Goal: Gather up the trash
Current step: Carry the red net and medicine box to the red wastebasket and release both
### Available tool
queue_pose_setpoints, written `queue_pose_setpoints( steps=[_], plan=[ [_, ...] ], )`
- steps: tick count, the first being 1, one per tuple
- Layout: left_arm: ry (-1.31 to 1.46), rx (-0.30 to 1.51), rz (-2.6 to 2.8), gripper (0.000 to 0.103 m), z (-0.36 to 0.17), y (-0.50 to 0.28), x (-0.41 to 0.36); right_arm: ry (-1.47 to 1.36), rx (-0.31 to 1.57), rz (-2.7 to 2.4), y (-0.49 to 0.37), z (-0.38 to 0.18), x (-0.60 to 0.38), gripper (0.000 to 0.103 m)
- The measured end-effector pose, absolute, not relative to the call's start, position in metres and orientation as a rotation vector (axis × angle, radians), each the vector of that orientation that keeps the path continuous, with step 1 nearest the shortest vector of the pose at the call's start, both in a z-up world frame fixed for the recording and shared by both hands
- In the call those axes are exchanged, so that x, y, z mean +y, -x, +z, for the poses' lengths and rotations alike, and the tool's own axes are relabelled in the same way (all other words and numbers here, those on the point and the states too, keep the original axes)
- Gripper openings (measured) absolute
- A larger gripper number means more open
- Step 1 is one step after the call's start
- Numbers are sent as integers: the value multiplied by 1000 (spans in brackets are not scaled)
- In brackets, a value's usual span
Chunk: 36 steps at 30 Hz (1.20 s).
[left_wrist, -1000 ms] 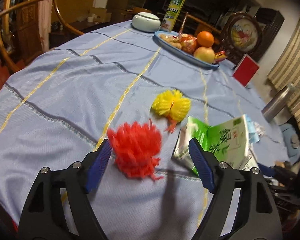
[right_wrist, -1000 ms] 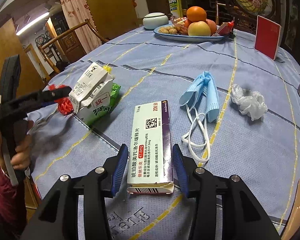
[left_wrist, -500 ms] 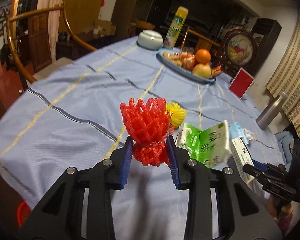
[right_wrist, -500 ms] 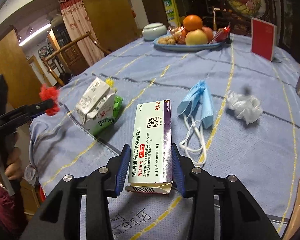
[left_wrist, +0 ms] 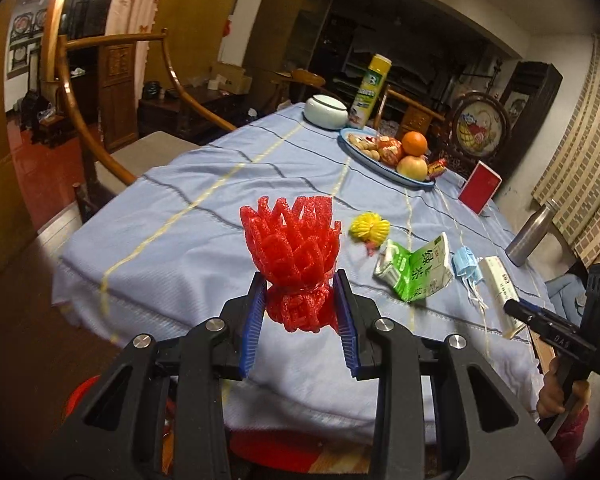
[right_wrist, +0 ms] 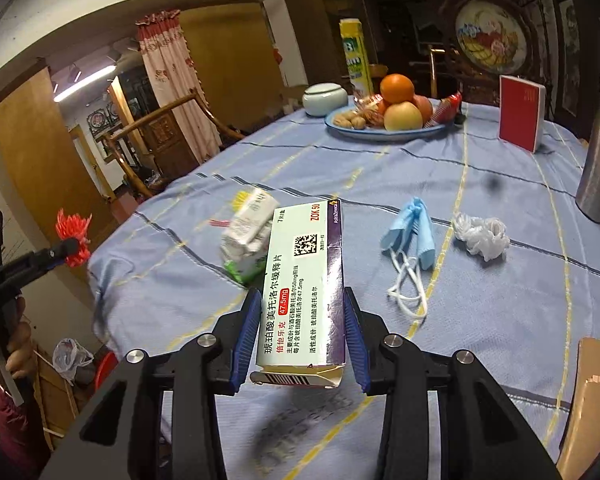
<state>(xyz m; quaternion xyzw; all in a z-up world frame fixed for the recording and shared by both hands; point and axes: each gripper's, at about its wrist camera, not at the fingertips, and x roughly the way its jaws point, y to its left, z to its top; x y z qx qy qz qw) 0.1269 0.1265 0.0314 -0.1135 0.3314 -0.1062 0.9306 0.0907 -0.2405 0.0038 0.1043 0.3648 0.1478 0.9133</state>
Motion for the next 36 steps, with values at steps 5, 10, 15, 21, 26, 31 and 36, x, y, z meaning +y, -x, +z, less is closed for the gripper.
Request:
queue_pose_setpoints(
  steps=[5, 10, 15, 21, 26, 31, 36],
  plan=[
    [234, 666, -185, 35, 28, -102, 151, -204, 736, 333, -77, 13, -224, 41],
    [237, 678, -156, 35, 20, -82, 177, -194, 727, 376, -69, 24, -202, 41],
    [215, 736, -114, 35, 0, -65, 207, -173, 732, 437, -64, 34, -171, 40],
    [194, 872, -59, 35, -46, -55, 241, -127, 764, 542, -61, 39, -118, 40],
    [255, 966, -40, 37, -89, -50, 268, -86, 818, 644, -61, 36, -68, 40],
    [259, 999, 16, 73, -109, -43, 287, -17, 875, 747, -53, 30, -13, 40],
    [215, 947, 109, 92, -101, -34, 301, 37, 941, 830, -48, 15, 32, 40]
  ],
)
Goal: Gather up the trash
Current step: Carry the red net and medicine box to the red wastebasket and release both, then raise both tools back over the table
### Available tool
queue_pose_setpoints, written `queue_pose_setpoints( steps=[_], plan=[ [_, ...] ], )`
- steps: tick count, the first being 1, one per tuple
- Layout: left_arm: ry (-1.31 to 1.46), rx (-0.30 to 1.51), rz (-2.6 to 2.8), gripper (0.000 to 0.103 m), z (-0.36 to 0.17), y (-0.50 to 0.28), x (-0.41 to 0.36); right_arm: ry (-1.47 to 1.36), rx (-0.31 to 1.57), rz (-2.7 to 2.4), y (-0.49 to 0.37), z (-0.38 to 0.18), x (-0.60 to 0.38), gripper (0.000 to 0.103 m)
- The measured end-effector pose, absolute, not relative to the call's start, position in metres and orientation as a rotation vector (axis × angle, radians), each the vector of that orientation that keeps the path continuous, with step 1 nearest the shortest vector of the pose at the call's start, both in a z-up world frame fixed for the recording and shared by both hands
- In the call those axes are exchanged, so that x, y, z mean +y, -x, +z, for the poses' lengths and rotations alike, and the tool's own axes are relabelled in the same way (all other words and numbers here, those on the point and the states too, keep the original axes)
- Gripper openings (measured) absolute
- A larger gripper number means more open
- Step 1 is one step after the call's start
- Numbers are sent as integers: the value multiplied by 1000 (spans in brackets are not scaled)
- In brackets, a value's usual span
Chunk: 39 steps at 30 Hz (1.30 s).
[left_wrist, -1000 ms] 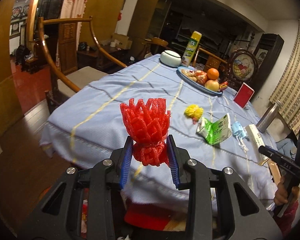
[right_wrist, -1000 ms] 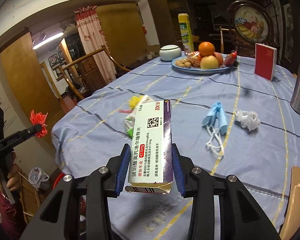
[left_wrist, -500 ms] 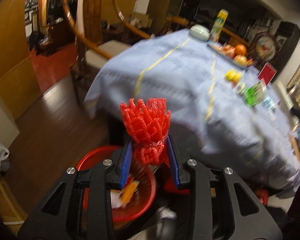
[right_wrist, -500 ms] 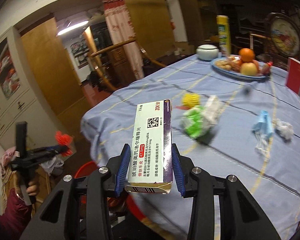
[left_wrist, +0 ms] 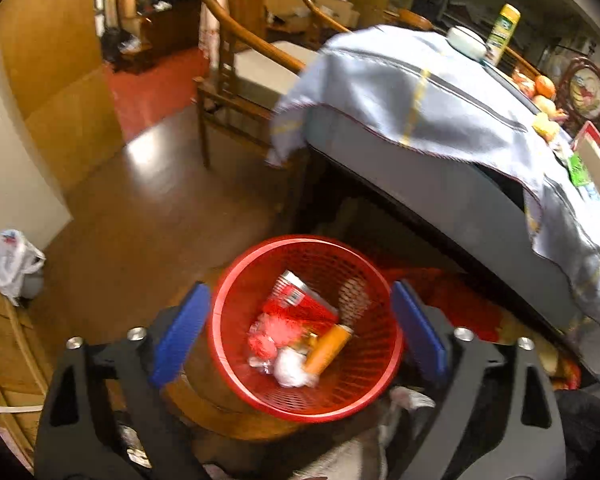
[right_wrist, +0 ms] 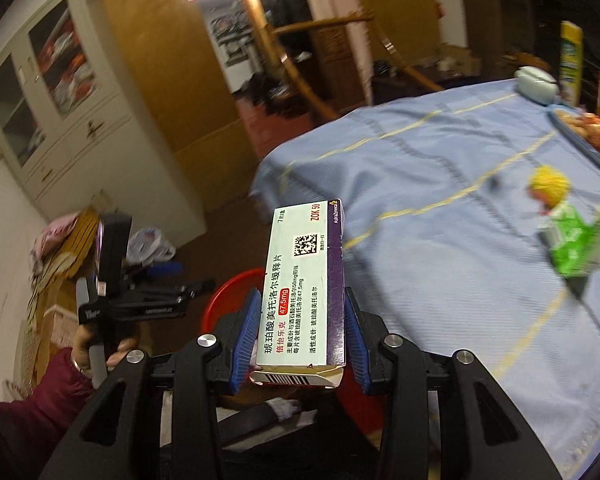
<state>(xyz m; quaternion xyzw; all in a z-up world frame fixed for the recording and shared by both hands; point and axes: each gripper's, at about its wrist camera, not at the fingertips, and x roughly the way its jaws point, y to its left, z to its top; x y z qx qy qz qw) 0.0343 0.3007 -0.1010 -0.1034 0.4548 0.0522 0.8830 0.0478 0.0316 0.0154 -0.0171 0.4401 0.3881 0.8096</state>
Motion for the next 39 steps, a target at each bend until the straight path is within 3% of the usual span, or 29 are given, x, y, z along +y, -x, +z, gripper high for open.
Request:
queue_pose_setpoints(
  steps=[11, 14, 22, 27, 39],
  plan=[
    [183, 850, 369, 96, -82, -10, 356, 145, 1082, 1012, -43, -33, 138, 43],
    [187, 827, 400, 96, -73, -3, 365, 198, 1082, 979, -43, -46, 152, 62],
    [176, 806, 379, 96, -66, -2, 353, 185, 1018, 878, -48, -34, 118, 63],
    [141, 789, 321, 96, -56, -7, 329, 206, 968, 771, -47, -23, 91, 69],
    [10, 776, 145, 96, -35, -29, 228, 158, 826, 555, -46, 1, 3, 76]
  ],
)
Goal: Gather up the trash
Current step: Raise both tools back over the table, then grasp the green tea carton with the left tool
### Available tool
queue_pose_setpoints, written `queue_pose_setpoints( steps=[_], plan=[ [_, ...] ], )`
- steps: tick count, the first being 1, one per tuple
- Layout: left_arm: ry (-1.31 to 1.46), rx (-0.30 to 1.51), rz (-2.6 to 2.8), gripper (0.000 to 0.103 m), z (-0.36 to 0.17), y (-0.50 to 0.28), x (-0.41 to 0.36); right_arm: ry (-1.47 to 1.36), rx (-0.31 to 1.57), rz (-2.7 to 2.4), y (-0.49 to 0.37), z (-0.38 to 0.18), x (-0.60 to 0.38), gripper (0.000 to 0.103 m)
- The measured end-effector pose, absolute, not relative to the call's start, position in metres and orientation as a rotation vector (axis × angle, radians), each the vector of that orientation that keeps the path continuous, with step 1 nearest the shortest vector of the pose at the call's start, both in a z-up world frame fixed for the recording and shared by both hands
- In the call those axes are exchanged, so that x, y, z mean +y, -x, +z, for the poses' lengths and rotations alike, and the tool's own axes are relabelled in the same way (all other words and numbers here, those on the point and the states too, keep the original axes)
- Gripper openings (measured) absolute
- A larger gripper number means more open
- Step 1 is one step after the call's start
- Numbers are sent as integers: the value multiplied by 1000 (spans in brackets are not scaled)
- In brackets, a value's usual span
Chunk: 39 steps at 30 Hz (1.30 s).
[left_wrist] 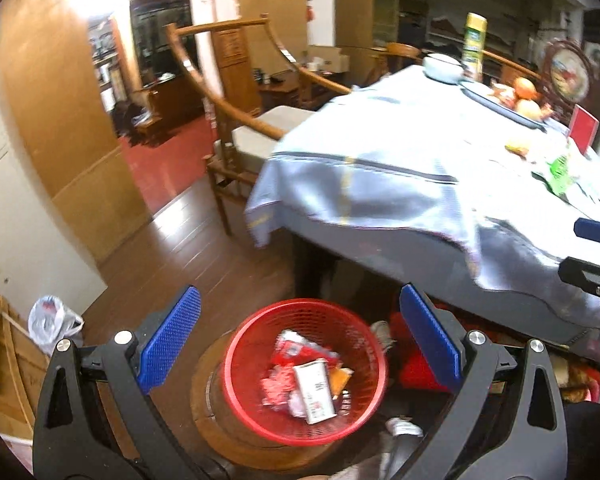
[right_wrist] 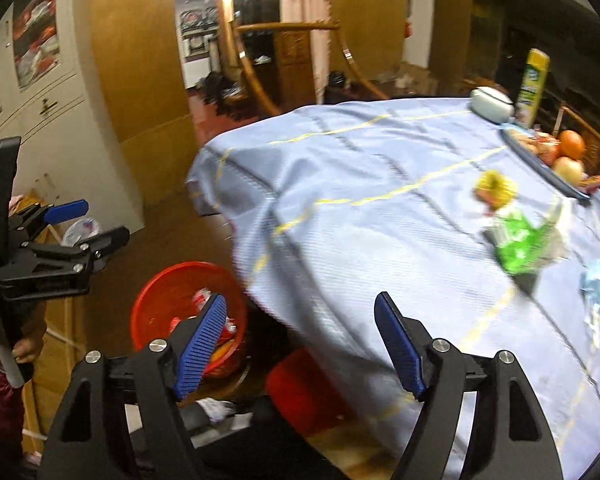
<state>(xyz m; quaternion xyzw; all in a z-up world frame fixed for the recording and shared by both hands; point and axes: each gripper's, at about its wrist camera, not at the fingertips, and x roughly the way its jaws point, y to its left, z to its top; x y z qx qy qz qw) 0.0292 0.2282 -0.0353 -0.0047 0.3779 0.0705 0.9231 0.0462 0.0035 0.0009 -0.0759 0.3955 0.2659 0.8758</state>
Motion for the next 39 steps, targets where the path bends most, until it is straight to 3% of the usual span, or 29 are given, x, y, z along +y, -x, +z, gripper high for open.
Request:
queue_pose_setpoints(
  steps=[12, 28, 39],
  plan=[
    [-48, 788, -1, 96, -26, -76, 136, 79, 795, 391, -71, -7, -89, 80],
    [-89, 836, -225, 96, -17, -195, 6, -146, 826, 78, -131, -27, -263, 86],
    [-133, 783, -396, 96, 4, -226, -73, -253, 825, 35, -143, -45, -302, 92]
  ],
)
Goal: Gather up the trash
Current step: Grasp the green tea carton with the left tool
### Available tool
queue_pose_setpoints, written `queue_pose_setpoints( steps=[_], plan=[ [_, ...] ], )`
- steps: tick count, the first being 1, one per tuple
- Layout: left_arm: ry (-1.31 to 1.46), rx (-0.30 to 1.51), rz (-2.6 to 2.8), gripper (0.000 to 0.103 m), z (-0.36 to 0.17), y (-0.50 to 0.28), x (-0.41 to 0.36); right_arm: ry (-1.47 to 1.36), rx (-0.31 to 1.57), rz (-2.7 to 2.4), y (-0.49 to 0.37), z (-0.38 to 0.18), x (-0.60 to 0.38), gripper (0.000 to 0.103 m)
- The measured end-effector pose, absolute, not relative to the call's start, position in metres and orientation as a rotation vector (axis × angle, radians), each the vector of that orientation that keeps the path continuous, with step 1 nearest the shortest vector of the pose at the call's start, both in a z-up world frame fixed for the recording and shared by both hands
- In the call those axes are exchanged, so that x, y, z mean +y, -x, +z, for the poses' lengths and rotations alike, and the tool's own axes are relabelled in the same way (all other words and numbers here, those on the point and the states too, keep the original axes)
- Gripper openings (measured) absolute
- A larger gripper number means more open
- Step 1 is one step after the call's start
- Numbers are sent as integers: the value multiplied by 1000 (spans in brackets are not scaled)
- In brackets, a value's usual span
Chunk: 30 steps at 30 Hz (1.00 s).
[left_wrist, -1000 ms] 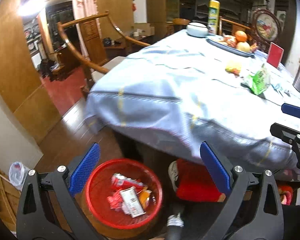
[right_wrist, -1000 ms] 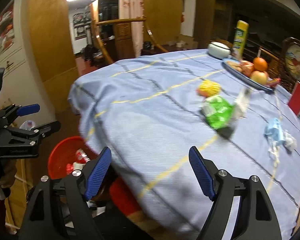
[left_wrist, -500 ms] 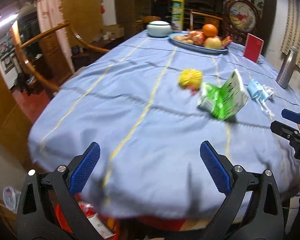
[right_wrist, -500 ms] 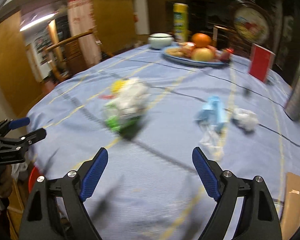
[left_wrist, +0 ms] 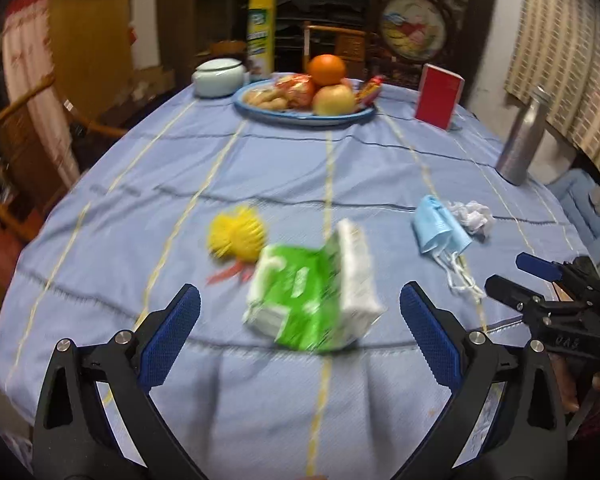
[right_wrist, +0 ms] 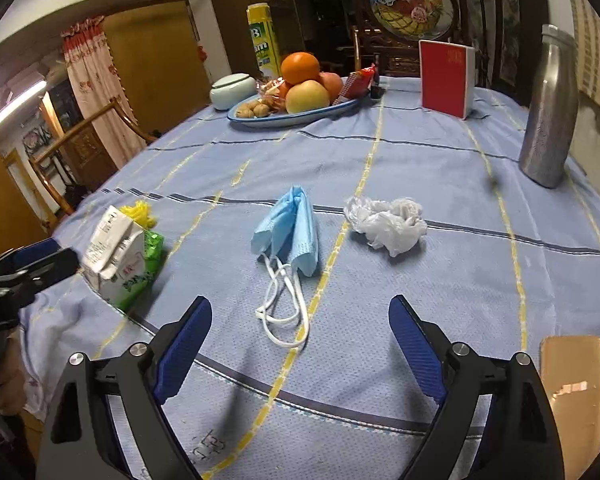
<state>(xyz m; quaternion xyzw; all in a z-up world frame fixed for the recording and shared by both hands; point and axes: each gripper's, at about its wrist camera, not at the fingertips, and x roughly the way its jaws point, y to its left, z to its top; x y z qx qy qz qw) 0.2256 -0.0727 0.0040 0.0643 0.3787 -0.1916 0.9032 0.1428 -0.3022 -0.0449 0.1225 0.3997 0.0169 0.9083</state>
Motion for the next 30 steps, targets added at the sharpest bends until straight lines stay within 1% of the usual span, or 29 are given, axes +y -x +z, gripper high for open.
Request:
queue_pose_setpoints(
  steps=[6, 13, 18, 30],
  plan=[
    [-171, 815, -371, 96, -17, -254, -91, -269, 848, 50, -145, -48, -302, 93],
    [-24, 928, -391, 97, -44, -281, -72, -291, 866, 57, -147, -50, -303, 93],
    [43, 997, -428, 97, -54, -291, -66, -293, 871, 57, -147, -51, -302, 94],
    [-134, 1003, -366, 97, -60, -287, -89, -299, 884, 50, -148, -52, -302, 94]
  ],
)
